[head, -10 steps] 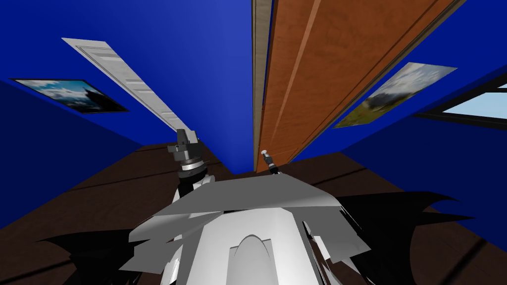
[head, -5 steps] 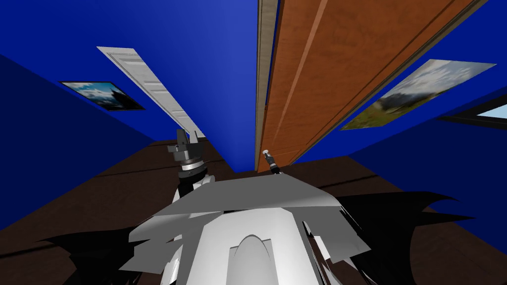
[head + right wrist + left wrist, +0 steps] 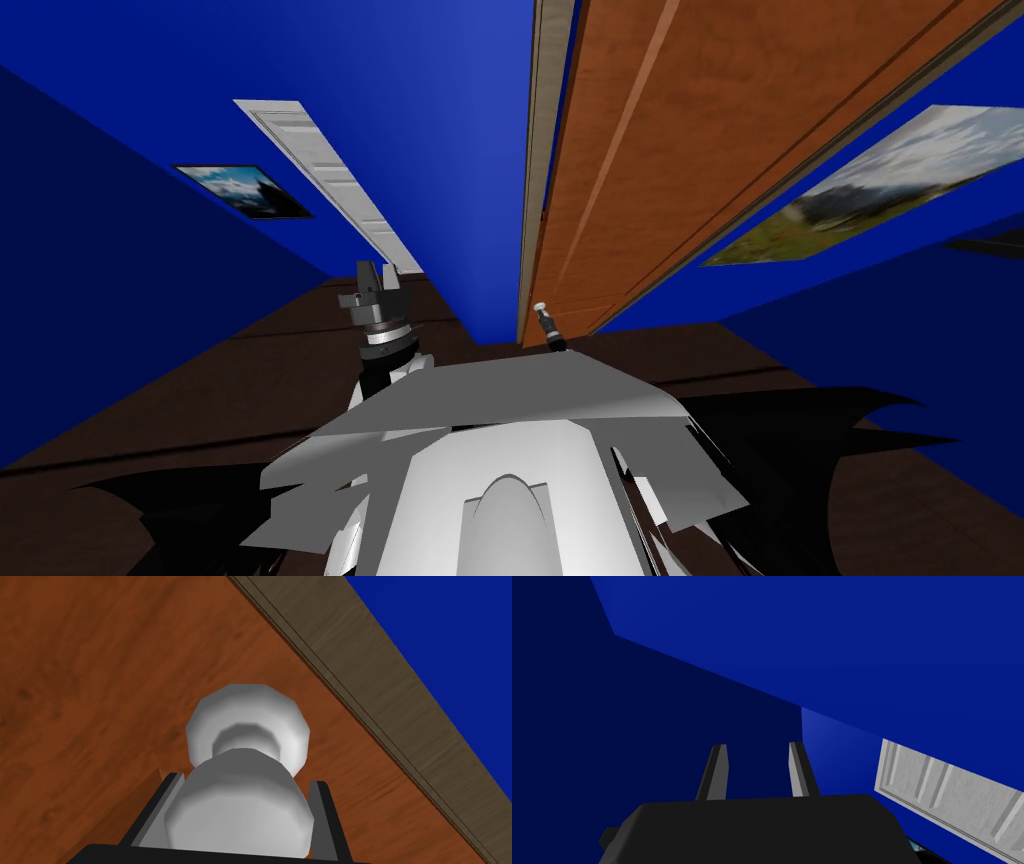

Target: Pull the door open

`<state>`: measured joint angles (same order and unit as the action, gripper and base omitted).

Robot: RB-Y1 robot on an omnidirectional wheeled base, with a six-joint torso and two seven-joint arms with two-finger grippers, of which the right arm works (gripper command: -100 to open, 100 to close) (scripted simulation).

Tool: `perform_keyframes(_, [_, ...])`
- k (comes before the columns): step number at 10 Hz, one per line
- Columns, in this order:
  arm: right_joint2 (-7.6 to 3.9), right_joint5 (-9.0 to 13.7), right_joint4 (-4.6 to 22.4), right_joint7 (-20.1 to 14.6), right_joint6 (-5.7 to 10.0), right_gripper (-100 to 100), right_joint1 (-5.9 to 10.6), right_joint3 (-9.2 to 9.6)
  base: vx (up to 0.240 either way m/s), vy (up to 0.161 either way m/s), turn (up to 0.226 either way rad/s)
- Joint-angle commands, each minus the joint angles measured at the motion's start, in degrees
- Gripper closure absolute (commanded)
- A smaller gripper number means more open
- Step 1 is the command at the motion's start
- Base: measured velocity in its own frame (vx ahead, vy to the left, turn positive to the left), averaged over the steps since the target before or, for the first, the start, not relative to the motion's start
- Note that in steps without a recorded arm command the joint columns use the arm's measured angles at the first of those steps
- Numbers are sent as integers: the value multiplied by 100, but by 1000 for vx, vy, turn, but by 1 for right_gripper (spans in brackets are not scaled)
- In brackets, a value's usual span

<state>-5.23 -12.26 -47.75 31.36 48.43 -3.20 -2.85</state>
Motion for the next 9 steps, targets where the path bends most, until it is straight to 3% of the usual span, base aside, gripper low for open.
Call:
perform_keyframes(1, [53,38,23,-168,6,100,-13,90,-29,-4,75])
perform_keyframes(2, [13,181,43,-387,14,100,-12,108,-37,3,110])
perform_keyframes(3, [13,181,43,-402,14,100,-12,108,-26,-1,59])
perform_keyframes(5, [-69,468,84,-778,31,100,-10,143,-42,-3,136])
perform_keyframes(8, [-109,612,104,-1106,39,100,-9,161,-41,-4,86])
perform_keyframes(9, [-150,757,125,-1316,47,100,-8,179,-40,-4,109])
